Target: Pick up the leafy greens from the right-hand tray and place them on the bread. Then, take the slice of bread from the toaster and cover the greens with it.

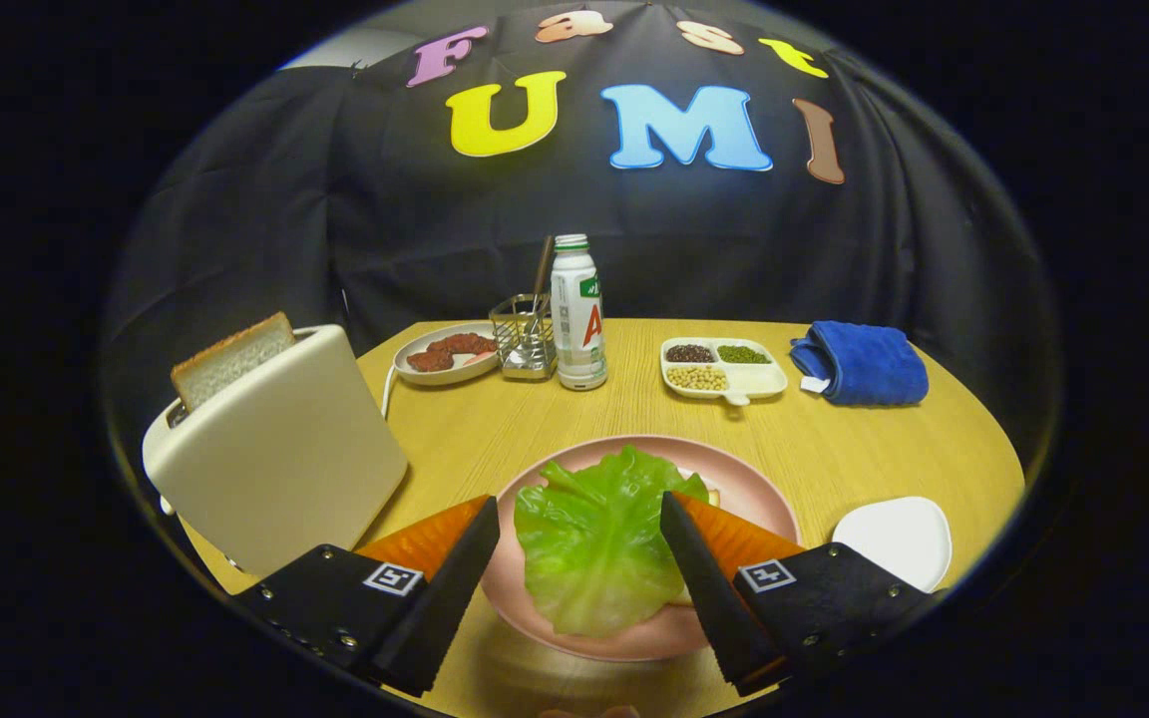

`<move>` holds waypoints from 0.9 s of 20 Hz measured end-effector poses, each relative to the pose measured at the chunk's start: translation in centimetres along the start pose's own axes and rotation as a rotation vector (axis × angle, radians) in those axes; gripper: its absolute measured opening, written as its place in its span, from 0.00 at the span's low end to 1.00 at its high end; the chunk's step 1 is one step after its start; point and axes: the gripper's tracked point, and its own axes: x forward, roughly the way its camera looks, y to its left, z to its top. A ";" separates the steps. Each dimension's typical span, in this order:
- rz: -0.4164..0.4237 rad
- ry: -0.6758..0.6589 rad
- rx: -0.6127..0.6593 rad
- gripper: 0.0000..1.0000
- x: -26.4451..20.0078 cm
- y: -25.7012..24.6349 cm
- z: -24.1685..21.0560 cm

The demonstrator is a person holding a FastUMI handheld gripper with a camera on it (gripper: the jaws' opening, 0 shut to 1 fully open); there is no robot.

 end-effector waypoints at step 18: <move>0.158 -0.262 0.068 0.99 -6.0 15.5 12.3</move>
